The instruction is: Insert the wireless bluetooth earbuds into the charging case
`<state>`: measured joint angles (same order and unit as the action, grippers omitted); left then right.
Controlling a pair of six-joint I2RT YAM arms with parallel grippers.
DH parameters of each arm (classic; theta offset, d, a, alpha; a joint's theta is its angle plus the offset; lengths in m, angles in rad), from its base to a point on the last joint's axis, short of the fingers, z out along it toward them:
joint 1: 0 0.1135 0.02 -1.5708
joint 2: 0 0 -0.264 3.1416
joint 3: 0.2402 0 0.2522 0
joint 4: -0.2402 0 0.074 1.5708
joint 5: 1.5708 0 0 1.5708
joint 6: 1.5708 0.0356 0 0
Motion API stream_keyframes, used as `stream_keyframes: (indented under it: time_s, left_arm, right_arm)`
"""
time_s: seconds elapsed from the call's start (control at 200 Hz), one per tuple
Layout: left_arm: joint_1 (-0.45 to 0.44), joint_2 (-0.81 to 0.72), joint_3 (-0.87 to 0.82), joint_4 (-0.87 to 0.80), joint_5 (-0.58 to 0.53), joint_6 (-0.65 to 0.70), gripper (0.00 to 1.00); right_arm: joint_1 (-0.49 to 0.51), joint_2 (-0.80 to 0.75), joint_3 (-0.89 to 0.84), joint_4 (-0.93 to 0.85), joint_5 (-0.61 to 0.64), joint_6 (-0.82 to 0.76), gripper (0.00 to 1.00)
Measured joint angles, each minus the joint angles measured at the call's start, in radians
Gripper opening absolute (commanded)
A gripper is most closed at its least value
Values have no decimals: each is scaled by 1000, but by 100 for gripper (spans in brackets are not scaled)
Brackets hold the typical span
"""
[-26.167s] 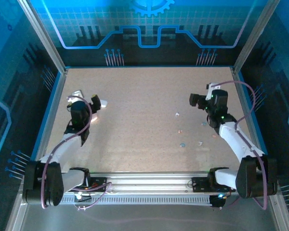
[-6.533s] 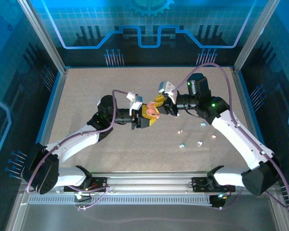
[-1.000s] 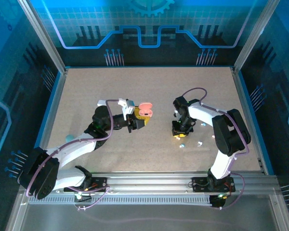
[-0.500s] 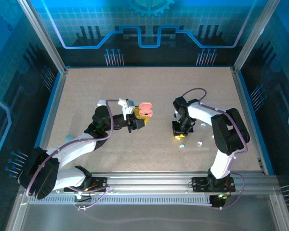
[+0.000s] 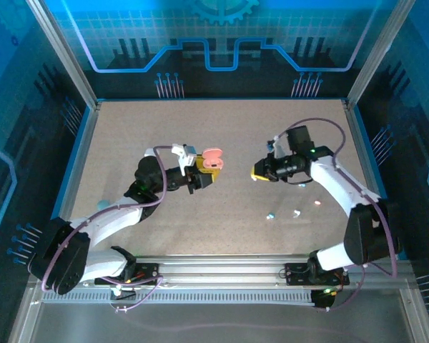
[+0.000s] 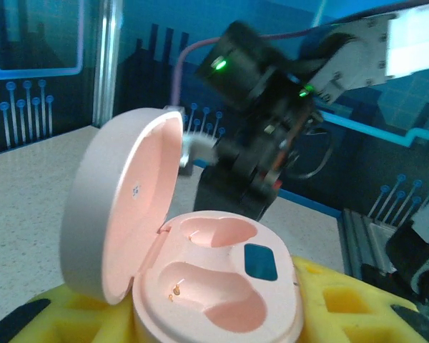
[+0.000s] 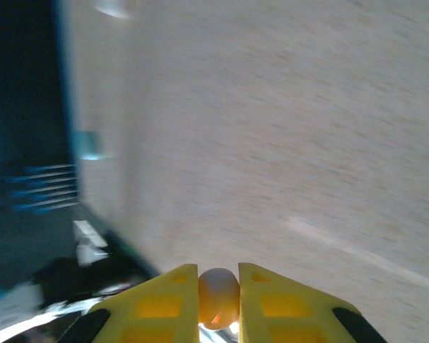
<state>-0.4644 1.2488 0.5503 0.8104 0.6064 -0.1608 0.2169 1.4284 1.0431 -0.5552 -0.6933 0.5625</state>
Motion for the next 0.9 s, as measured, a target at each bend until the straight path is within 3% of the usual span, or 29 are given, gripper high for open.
stream_keyframes:
  time_s: [0.175, 0.365, 0.62, 0.901]
  left_arm:
    - [18, 33, 0, 26, -8, -15, 40]
    - [18, 74, 0, 57, -8, -17, 40]
    - [9, 101, 0, 79, -14, 16, 40]
    - [-59, 127, 18, 79, -28, 83, 40]
  right_arm:
    - [-27, -41, 0, 200, -270, 155, 18]
    - [-26, -43, 8, 311, -409, 277, 18]
    - [2, -51, 80, 340, -444, 322, 19]
    - [40, -54, 102, 335, -441, 321, 19]
